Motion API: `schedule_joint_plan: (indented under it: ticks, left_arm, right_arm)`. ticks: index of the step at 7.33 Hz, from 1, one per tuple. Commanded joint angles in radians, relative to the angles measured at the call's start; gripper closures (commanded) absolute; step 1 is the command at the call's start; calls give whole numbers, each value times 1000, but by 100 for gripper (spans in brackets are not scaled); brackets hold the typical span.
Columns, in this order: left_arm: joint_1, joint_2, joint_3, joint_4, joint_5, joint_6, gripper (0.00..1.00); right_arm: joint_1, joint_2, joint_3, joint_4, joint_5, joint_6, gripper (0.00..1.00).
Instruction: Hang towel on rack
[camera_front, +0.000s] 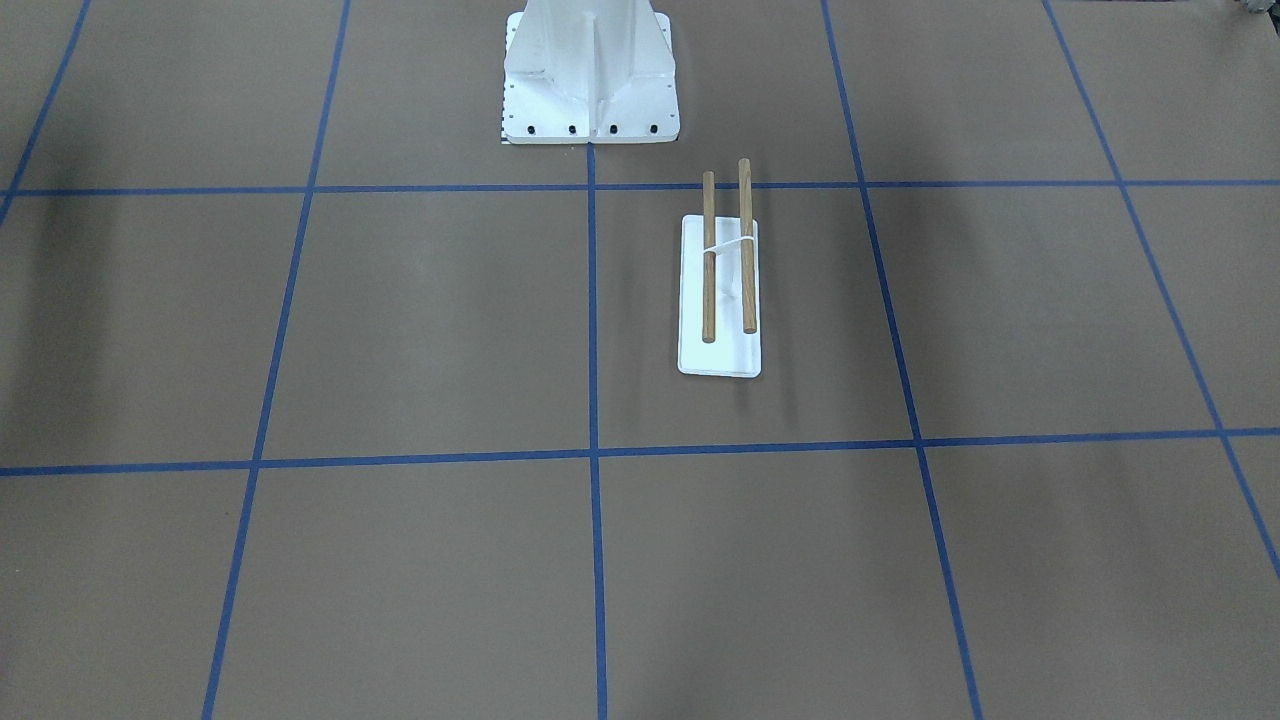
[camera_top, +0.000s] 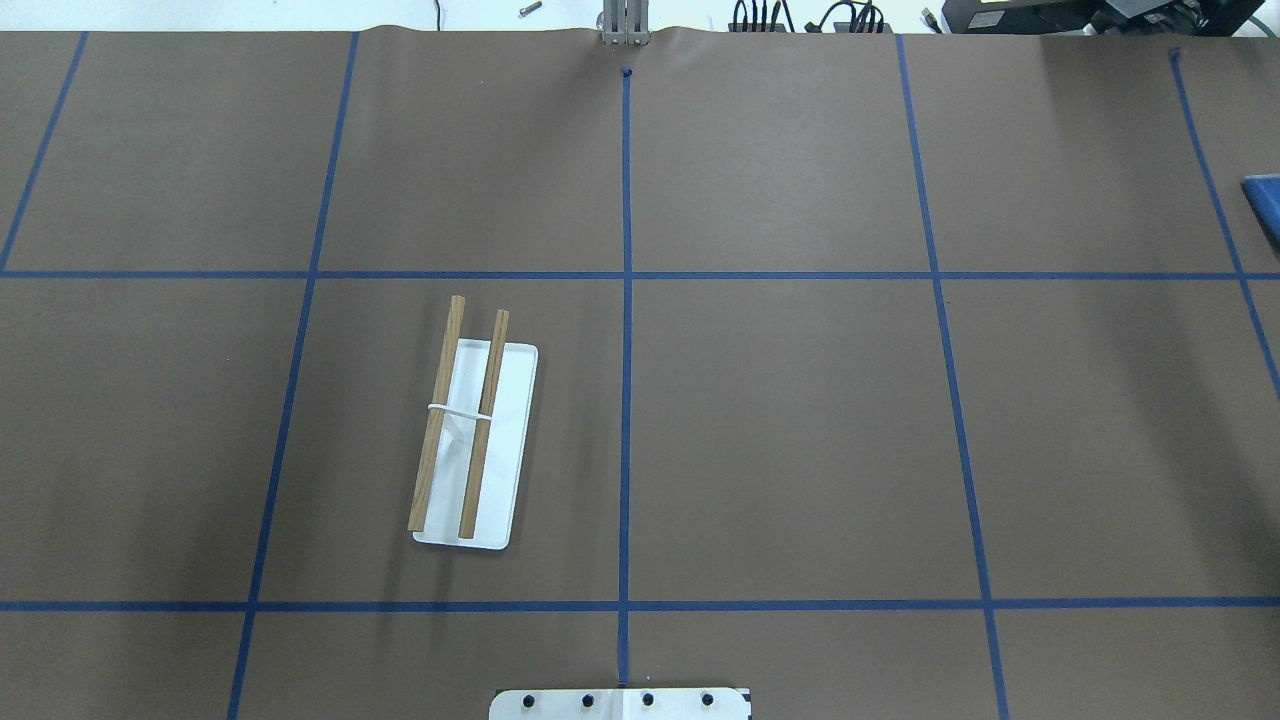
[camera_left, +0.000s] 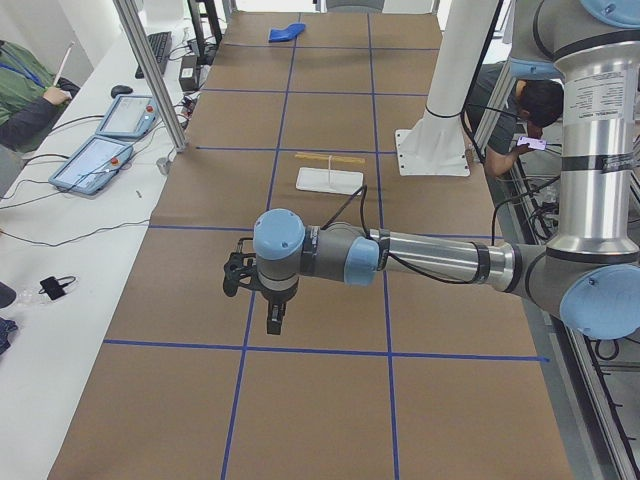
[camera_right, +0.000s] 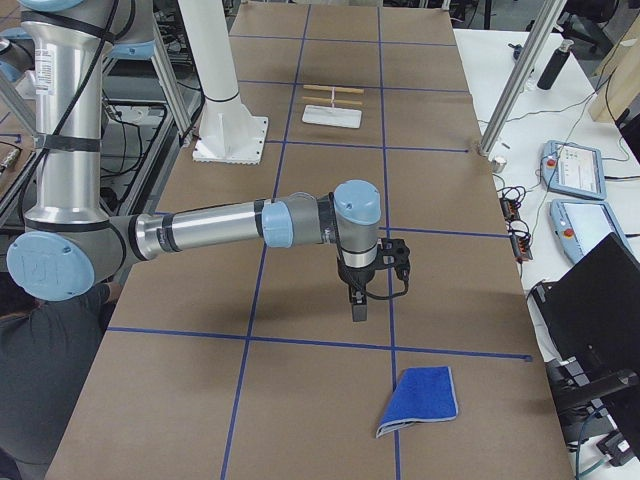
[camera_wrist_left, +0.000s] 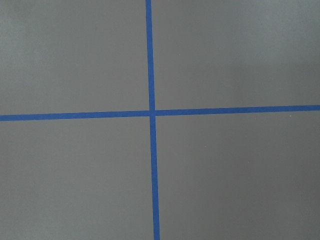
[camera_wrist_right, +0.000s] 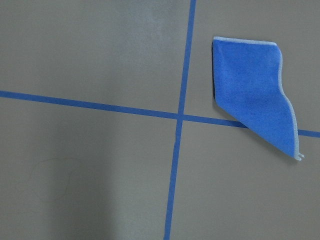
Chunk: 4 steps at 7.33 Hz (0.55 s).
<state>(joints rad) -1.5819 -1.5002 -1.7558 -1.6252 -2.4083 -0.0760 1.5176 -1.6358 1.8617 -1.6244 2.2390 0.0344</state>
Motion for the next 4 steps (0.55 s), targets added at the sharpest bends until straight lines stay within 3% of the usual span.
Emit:
schedule_joint_plan:
  ticks: [1,3,4]
  left_arm:
    - [-1,2,1,-10,0,8,2]
    - [0,-11,-16,-24,0,7,2]
    - [0,-21,-16,-37,3,8,2]
  right_arm:
    - [-4,1,1,1,19,-8,0]
    - [-17,-3,-4,3,14,-8,0]
    - [-52,0,-4,68,13,8,0]
